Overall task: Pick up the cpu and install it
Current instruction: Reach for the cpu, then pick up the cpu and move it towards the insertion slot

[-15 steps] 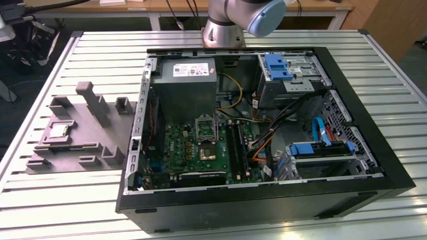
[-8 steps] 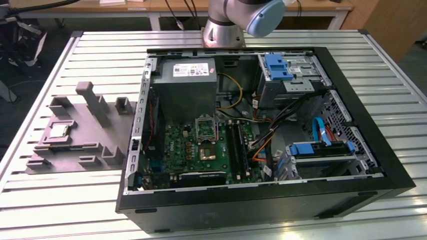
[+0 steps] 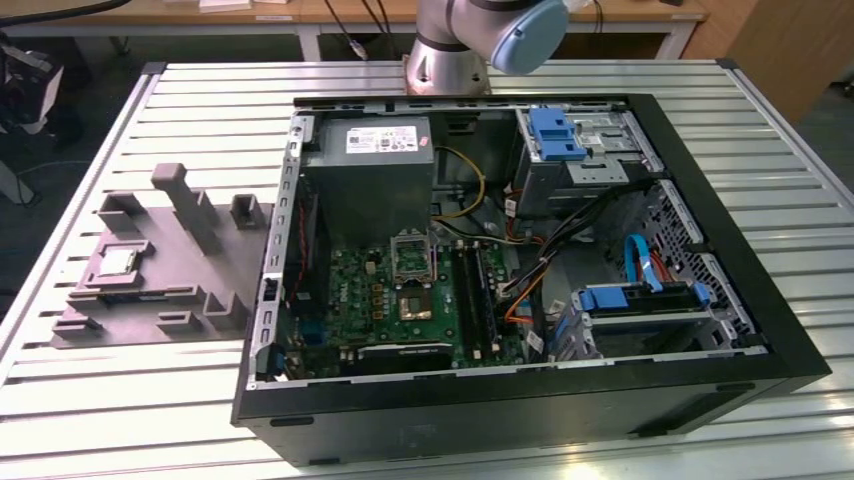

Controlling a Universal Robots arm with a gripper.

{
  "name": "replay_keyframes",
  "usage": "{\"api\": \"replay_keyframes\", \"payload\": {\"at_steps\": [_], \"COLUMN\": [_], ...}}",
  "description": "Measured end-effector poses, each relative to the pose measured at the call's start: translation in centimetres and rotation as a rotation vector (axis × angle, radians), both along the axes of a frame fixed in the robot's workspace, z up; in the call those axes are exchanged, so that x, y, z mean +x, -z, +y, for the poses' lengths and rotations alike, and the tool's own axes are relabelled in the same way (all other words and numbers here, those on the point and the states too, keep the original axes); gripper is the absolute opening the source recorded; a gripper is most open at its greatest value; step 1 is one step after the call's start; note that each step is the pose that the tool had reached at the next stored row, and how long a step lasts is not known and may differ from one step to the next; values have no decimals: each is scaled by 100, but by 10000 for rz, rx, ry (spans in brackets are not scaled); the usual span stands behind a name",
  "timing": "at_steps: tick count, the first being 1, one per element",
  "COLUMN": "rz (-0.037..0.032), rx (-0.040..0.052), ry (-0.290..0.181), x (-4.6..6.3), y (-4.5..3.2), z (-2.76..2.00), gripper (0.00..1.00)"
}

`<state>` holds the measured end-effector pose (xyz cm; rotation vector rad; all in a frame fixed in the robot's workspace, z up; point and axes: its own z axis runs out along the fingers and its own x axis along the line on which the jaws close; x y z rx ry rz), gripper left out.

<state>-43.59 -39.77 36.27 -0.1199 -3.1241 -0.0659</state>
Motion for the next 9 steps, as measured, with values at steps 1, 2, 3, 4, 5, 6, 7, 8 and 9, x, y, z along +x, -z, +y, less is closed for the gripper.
{"api": "replay_keyframes", "payload": {"at_steps": [1, 2, 3, 4, 5, 6, 7, 8, 9], "rz": [0, -1, 0, 1, 2, 2, 3, 2, 2], "rx": [0, 0, 0, 0, 0, 0, 0, 4, 8], "ry": [0, 0, 1, 0, 0, 0, -1, 0, 0], "x": [-26, -51, -74, -94, -106, -109, -109, -110, -110], "y": [2, 4, 5, 6, 7, 7, 7, 8, 8], "z": [0, 0, 1, 0, 0, 0, 0, 0, 0], "gripper": [11, 11, 11, 11, 11, 11, 11, 11, 11]}}
